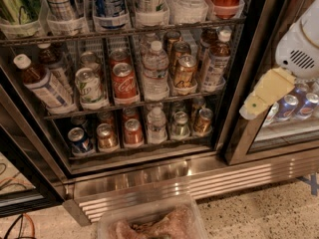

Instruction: Pick coke can from top shelf of fridge

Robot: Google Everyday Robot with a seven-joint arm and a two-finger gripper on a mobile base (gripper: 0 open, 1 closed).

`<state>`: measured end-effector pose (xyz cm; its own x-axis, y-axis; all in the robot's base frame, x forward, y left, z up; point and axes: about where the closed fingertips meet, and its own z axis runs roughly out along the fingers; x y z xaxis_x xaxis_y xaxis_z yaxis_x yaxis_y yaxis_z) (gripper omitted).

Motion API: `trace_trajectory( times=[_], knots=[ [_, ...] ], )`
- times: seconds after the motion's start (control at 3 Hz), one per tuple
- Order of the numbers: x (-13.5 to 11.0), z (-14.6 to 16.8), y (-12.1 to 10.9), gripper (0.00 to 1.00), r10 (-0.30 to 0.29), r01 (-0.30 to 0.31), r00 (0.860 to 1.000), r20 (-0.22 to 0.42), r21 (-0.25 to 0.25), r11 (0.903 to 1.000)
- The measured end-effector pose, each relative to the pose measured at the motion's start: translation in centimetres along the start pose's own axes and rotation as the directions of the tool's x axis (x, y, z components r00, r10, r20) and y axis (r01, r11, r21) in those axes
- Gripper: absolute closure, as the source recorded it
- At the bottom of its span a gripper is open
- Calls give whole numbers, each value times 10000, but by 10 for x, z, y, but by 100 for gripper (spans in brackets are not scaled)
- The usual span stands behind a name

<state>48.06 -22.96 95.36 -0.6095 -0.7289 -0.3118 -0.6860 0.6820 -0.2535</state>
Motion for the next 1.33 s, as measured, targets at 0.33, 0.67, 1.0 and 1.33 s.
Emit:
trace_trajectory(
  times=[0.33, 0.67, 1.0, 1.33],
  knots=[
    [-5, 5, 8, 0, 761, -770, 9942, 758, 94, 9970],
    [-31, 2, -2, 0, 2047, -2108, 9493, 2385, -1, 9775],
    [-52, -5, -7, 0, 2845, -2852, 8921, 3509, -509, 9571],
    [-52, -5, -7, 0, 2841, -2852, 8919, 3518, -501, 9572]
  ],
)
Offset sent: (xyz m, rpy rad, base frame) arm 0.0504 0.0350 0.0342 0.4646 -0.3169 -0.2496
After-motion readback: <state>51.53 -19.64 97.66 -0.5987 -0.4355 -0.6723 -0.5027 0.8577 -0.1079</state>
